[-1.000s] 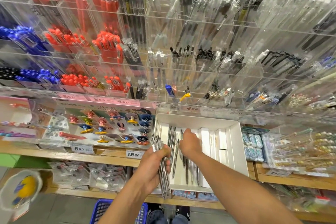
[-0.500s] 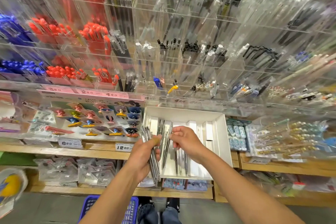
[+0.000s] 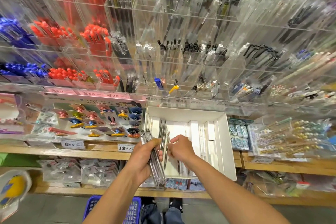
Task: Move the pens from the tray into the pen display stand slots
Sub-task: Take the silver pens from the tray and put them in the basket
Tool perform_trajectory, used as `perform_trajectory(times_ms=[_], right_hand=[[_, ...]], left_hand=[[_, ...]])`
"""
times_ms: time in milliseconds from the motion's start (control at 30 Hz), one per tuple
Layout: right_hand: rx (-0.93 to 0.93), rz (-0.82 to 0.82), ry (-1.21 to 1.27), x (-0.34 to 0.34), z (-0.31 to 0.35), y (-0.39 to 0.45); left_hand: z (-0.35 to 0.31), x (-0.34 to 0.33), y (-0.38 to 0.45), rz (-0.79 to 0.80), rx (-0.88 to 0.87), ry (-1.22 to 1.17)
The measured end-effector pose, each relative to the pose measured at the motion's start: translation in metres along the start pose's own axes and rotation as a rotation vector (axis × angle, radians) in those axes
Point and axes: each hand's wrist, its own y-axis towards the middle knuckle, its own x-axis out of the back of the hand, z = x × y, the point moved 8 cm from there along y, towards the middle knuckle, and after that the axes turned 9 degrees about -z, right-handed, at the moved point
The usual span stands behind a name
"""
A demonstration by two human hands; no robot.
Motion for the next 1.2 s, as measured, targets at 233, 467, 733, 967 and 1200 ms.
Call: perform_trajectory(times_ms=[233, 467, 733, 967, 1200], right_hand=[[0.067, -0.061, -0.375, -0.042, -0.006, 0.022], [0.071, -0.052, -0.329, -0.030, -0.008, 0.019], [0.201, 0.155, 0.275, 0.022, 0.039, -0.062], [0.283, 0.216, 0.260, 0.013, 0.052, -0.086], [0.361, 0.304, 0.268, 0.017, 0.051, -0.080]], left_hand=[[-0.002, 0.003, -0.003, 0.018, 0.004, 0.004], [-0.001, 0.004, -0.007, 0.014, 0.015, -0.010], [-0.008, 0.001, -0.011, 0.023, -0.050, 0.049], [-0.009, 0.002, -0.012, 0.067, -0.050, 0.070], [-0.004, 0.004, -0.017, 0.147, -0.007, 0.111]])
